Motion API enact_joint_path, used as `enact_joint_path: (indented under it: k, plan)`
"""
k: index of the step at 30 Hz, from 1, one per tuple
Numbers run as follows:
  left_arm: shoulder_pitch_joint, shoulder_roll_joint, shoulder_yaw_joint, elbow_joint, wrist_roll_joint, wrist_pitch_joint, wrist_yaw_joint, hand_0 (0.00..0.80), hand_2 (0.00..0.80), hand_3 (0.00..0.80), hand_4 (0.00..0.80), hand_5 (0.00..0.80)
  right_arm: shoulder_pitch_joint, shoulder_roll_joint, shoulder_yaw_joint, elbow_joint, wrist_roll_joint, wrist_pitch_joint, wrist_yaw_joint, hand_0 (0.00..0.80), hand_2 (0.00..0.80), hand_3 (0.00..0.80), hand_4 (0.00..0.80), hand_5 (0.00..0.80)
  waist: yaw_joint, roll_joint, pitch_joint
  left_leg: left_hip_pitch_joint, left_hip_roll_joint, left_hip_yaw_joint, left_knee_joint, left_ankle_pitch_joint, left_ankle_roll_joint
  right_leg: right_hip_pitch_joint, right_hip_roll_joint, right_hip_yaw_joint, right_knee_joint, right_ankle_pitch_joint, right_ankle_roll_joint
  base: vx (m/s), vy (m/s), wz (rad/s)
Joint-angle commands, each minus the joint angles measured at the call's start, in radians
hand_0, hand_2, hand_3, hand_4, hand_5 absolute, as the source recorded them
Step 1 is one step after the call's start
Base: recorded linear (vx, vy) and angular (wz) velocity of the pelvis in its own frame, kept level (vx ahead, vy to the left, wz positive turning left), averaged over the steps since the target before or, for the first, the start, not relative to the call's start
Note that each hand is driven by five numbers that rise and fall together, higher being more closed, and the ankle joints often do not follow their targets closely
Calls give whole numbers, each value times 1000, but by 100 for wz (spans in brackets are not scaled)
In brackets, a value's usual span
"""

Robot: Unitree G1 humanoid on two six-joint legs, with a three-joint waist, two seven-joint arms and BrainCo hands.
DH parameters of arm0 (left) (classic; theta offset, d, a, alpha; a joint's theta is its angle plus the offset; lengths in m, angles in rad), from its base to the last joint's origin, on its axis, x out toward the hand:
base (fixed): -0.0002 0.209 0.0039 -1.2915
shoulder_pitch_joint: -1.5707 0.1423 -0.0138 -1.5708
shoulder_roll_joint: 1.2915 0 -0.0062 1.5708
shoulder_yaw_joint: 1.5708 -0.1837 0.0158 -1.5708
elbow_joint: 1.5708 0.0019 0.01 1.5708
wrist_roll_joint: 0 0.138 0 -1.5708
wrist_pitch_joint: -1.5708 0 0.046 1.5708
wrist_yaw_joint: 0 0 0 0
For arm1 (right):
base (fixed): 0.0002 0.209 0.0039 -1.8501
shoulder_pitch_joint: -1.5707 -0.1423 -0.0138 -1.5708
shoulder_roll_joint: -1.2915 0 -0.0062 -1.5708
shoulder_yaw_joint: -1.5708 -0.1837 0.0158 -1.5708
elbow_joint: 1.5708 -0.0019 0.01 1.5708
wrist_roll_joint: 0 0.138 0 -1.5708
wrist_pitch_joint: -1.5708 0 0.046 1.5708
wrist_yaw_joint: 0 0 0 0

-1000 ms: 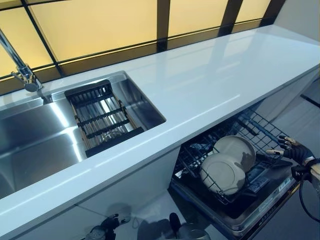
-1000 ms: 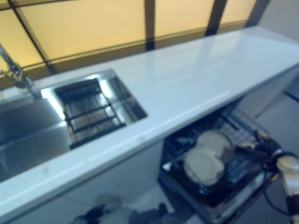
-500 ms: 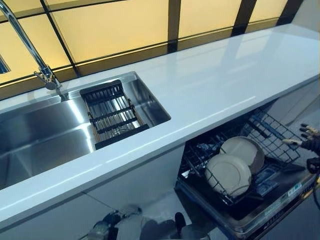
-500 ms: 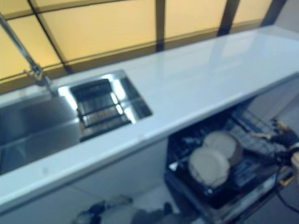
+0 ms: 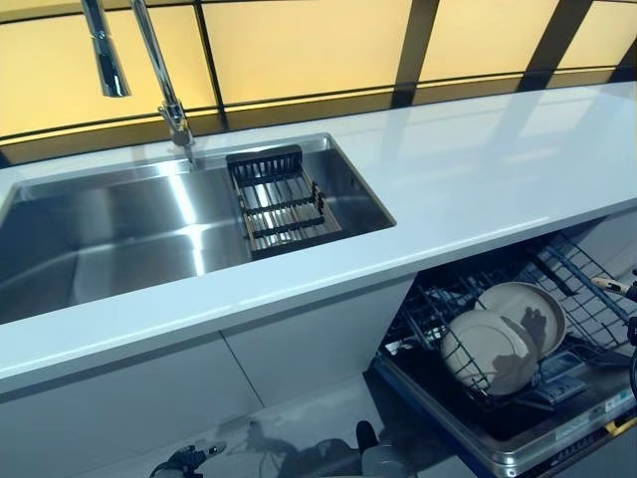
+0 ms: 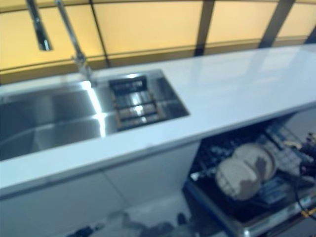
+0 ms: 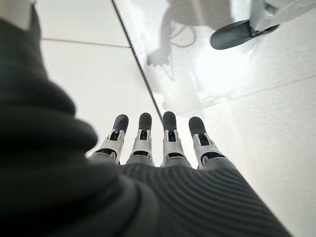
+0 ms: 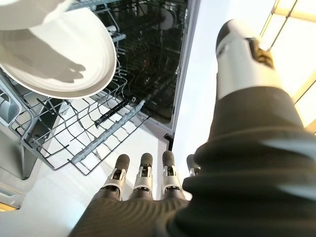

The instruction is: Take plates into dishwasher

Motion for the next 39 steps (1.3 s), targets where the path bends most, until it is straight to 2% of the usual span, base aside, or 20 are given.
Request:
enact_joint_path:
  k: [1,3,4,5,7,8,9,11,14,15,17,18,21,24,27,31,33,36,37,39]
  plan:
    - [-42,41,-11,-15,13,-21,-9,0,0,0,0,0,19,20,-59,19,-27,-20,-37,0,0,0,0,0,1,-54,3,53,-53,23,162,-166,115,-190,4,6,-46,158,14,-227,125,11]
    - [-39,44,-34,-19,23,-28,-12,0,0,0,0,0,55,41,-71,31,-38,-10,-23,0,0,0,0,0,6,-49,12,39,-52,32,152,-133,110,-201,9,-22,-57,156,11,-251,79,5]
    - [-27,53,-50,-23,22,-32,-11,0,0,0,0,0,69,47,-77,40,-24,-3,-12,0,0,0,0,0,14,-42,21,43,-47,52,118,-93,103,-207,7,-66,-29,175,5,-321,55,-3]
    - [-20,60,-51,-21,11,-31,-10,0,0,0,0,0,70,46,-80,45,-27,0,-5,0,0,0,0,0,22,-36,21,45,-43,69,87,-65,102,-202,8,-78,14,179,2,-394,61,-20]
    - [-9,74,-54,-15,-4,-26,-16,0,0,0,0,0,75,44,-81,49,-18,6,2,0,0,0,0,0,31,-26,13,29,-39,78,32,-6,101,-198,16,-44,131,182,-5,-372,35,-55]
    - [-1,85,-51,-11,-17,-9,-20,0,0,0,0,0,83,52,-83,48,-14,10,1,0,0,0,0,0,39,-6,6,11,-22,90,-11,35,101,-183,32,-32,222,144,-15,-486,14,-53]
    - [7,92,-38,-7,-28,-4,-24,0,0,0,0,0,97,70,-84,43,-12,1,-6,0,0,0,0,0,49,3,-5,-12,-19,89,-28,54,107,-155,37,-27,253,103,-24,-526,-6,-42]
    - [16,94,-22,1,-46,8,-17,0,0,0,0,0,111,103,-80,43,-2,-14,-14,0,0,0,0,0,74,14,-26,-50,-19,83,-44,69,120,-98,43,-23,302,35,-37,-457,-65,-21]
    - [29,90,5,24,-52,0,7,0,0,0,0,0,101,142,-63,78,3,-33,-18,0,0,0,0,0,109,17,-51,-116,-10,65,-11,62,142,-57,35,3,387,-10,-46,-366,-182,-28]
    - [33,94,14,29,-47,-2,12,0,0,0,0,0,98,150,-62,88,-1,-23,-15,0,0,0,0,0,116,9,-54,-131,-8,48,5,57,146,-39,38,25,381,-32,-43,-246,-335,-50]
    - [31,104,34,23,-34,-11,18,0,0,0,0,0,100,158,-57,118,3,-33,-5,0,0,0,0,0,134,-17,-60,-154,-7,29,22,55,137,-3,25,22,302,-54,-48,-265,-356,-44]
    - [26,107,36,23,-43,-22,26,0,0,0,0,0,90,164,-45,132,6,-34,6,0,0,0,0,0,149,-18,-58,-169,18,23,17,75,119,24,33,5,260,-120,-44,-245,-279,-46]
    - [-15,109,45,13,-68,-35,24,0,0,0,0,0,66,171,-23,172,10,-4,34,0,0,0,0,0,178,-29,-51,-225,64,51,15,122,76,95,45,-36,133,-200,-37,-304,-307,-23]
    - [-52,88,28,1,-68,-39,18,0,0,0,0,0,53,177,-13,194,18,38,26,0,0,0,0,0,183,-31,-53,-250,81,67,-12,165,48,124,63,-45,66,-195,-45,-214,-222,0]
    - [-64,60,1,-5,-65,-42,12,0,0,0,0,0,53,179,-10,214,-26,68,-29,0,0,0,0,0,174,-27,-60,-244,88,75,-52,193,40,127,76,-57,61,-201,-59,-147,-142,-1]
    - [-66,43,-22,6,-58,-18,18,0,0,0,0,0,65,181,-2,280,-105,112,-53,0,0,0,0,0,165,-16,-67,-230,89,70,-87,207,34,119,86,-72,71,-210,-69,-131,-141,4]
    - [-49,53,-17,25,-45,7,21,0,0,0,0,0,73,197,9,336,-85,145,-34,0,0,0,0,0,166,-2,-66,-220,97,46,-118,230,28,111,107,-69,89,-228,-88,-166,-217,9]
    - [-20,80,11,48,-33,25,26,0,0,0,0,0,87,210,-8,418,-92,132,-30,0,0,0,0,0,181,14,-51,-244,120,20,-132,270,8,116,141,-75,107,-255,-116,-155,-238,17]
    - [-1,86,21,57,-25,19,30,0,0,0,0,0,97,216,-10,447,-89,117,-35,0,0,0,0,0,186,23,-38,-258,136,19,-150,306,-7,118,165,-78,111,-263,-131,-157,-225,26]
    - [20,91,37,64,-17,13,32,0,0,0,0,0,108,222,-15,466,-94,113,-37,0,0,0,0,0,191,30,-23,-277,152,26,-171,354,-25,128,184,-81,101,-259,-138,-161,-181,15]
